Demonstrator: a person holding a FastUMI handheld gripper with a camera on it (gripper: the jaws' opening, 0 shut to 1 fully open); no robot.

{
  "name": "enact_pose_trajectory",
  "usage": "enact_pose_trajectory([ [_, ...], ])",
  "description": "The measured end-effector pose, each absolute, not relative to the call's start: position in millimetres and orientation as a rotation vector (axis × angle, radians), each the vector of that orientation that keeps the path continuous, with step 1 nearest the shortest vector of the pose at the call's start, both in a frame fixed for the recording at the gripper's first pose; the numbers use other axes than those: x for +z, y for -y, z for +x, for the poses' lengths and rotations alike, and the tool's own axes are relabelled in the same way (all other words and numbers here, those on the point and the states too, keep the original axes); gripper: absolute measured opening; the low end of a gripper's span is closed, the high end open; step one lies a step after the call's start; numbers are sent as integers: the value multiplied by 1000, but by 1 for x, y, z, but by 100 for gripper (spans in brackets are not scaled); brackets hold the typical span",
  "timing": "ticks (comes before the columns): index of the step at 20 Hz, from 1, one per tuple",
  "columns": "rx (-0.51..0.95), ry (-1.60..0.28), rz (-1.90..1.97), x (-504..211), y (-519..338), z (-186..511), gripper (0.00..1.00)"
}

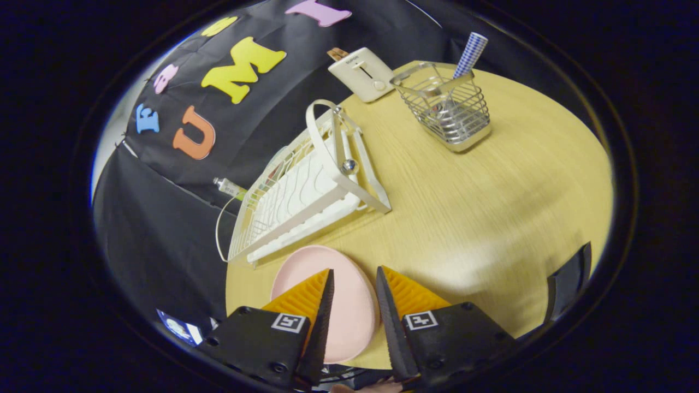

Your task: Take the plate from the dish rack, then take the spoon from the basket and place it into the plate.

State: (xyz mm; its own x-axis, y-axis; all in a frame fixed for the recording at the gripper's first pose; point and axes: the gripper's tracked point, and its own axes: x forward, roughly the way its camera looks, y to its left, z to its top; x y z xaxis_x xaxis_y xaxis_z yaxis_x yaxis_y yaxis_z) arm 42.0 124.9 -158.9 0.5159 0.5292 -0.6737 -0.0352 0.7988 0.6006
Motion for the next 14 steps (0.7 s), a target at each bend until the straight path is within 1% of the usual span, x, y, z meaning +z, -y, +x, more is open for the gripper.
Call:
enact_pose_trajectory([
  [3, 355, -851, 434, -139, -112, 43, 60],
  [5, 331, -739, 324, -122, -98, 42, 76],
  [10, 208, -443, 66, -81, -49, 41, 80],
  [13, 145, -331, -14, -67, -23, 41, 80],
  [14, 129, -318, -24, -68, -15, 41, 87],
])
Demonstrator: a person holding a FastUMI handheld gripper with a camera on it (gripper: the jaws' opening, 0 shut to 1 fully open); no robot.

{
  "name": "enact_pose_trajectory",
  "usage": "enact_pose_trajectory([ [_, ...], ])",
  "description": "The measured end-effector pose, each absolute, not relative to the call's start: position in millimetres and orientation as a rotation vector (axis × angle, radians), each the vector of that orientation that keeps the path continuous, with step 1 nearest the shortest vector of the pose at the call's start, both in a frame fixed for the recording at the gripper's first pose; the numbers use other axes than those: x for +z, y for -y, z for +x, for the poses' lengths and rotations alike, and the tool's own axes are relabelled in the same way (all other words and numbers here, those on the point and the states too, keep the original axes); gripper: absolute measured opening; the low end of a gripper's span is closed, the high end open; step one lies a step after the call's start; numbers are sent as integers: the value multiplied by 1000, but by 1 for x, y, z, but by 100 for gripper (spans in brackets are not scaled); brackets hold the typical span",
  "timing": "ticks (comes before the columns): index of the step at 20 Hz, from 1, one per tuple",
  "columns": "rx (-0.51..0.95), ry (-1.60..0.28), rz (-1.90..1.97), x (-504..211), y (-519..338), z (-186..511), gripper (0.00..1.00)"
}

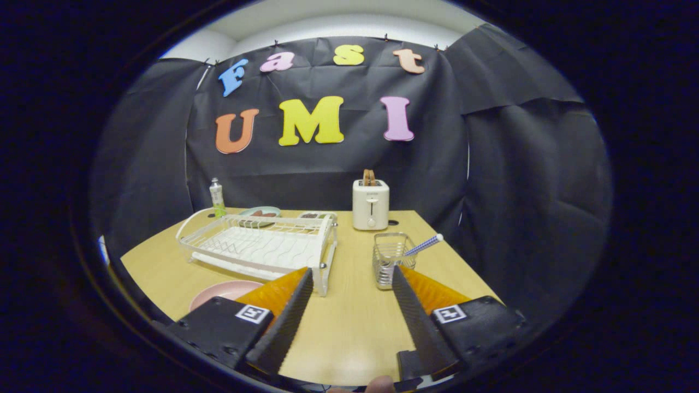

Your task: Take the plate from the dish rack, then take the spoon from the basket and place it into the plate.

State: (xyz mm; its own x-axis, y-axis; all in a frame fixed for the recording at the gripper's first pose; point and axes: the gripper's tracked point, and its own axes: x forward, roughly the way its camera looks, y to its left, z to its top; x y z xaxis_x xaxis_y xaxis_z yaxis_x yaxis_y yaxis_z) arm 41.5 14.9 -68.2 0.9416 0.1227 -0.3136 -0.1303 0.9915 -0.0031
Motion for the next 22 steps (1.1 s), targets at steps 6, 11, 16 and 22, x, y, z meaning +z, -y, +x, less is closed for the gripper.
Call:
enact_pose_trajectory([
  [6, 104, -268, 25, -78, 24, 66, 100],
  [11, 117, -265, 48, -92, 48, 115, 100],
  [16, 126, -295, 118, -105, 65, 160, 99],
  [22, 156, -313, 192, -107, 66, 188, 76],
])
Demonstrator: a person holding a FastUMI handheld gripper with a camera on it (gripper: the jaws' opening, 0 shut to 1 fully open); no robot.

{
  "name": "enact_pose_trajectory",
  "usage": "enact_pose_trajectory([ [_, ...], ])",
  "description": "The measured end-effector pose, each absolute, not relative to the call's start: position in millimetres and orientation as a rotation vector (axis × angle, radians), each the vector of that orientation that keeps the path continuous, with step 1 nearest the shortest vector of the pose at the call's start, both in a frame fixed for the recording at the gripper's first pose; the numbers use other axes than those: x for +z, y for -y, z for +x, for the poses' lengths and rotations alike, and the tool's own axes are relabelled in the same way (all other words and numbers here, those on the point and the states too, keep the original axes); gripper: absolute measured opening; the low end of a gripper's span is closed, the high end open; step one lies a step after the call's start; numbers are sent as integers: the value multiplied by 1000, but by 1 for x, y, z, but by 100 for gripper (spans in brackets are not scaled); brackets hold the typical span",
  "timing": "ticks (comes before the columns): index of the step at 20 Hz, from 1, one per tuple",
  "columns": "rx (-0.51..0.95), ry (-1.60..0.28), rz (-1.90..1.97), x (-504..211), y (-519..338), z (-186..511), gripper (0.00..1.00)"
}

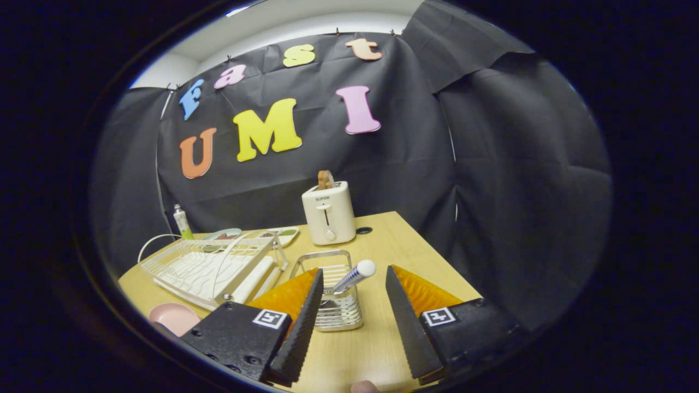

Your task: Take the plate from the dish rack, then take the spoon from the basket and place it into the plate.

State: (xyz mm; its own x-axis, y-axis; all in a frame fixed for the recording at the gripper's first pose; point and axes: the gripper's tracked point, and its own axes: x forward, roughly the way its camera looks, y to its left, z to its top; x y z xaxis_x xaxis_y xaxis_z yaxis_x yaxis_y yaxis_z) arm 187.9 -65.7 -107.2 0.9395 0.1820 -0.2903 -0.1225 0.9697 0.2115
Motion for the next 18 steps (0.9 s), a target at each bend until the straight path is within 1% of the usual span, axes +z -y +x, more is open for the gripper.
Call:
enact_pose_trajectory([
  [1, 158, -312, 202, -105, 65, 189, 72],
  [2, 163, -312, 203, -105, 64, 192, 63],
  [4, 166, -318, 192, -105, 62, 193, 48],
  [8, 207, -338, 215, -95, 55, 195, 26],
  [9, 209, -342, 211, -90, 55, 196, 23],
  [10, 212, -347, 203, -89, 53, 197, 17],
  [16, 240, -364, 144, -74, 40, 196, 9],
  [18, 237, -361, 122, -64, 40, 193, 9],
])
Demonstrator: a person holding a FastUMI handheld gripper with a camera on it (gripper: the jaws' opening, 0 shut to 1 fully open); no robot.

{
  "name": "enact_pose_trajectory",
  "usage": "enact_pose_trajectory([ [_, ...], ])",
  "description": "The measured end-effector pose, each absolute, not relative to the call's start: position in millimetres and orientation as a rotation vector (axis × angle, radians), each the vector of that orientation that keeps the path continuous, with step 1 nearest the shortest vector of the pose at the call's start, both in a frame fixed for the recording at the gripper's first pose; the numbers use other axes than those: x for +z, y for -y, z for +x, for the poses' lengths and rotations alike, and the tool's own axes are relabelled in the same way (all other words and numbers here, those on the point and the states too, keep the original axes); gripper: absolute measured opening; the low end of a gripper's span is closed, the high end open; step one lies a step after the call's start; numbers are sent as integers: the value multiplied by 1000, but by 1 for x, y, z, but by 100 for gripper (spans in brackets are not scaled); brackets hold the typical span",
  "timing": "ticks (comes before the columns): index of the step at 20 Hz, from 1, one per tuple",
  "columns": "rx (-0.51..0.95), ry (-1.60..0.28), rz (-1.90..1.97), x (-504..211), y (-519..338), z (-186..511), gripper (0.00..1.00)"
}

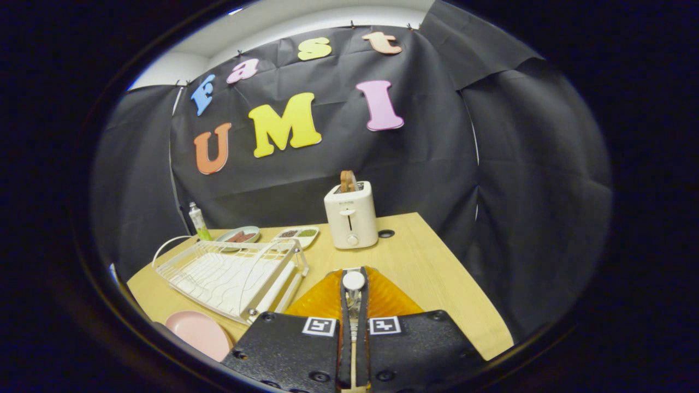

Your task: Take the plate from the dish rack, then take the spoon from the basket and place it into the plate.

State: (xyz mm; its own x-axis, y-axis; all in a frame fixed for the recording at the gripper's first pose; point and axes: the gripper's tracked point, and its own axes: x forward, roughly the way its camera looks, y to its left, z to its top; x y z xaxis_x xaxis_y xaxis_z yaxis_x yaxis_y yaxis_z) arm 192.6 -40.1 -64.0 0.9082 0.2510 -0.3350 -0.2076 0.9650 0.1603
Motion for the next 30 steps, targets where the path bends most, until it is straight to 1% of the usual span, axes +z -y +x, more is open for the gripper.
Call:
enact_pose_trajectory([
  [5, 222, -318, 141, -17, 49, 174, 8],
  [8, 239, -280, 169, 20, 47, 154, 8],
  [11, 297, -266, 180, 51, 29, 128, 8],
  [15, 414, -288, 164, 72, -12, 91, 8],
  [19, 528, -332, 116, 63, -59, 63, 8],
  [23, 609, -387, 56, 43, -98, 46, 9],
  [30, 735, -547, -5, -26, -154, 19, 9],
])
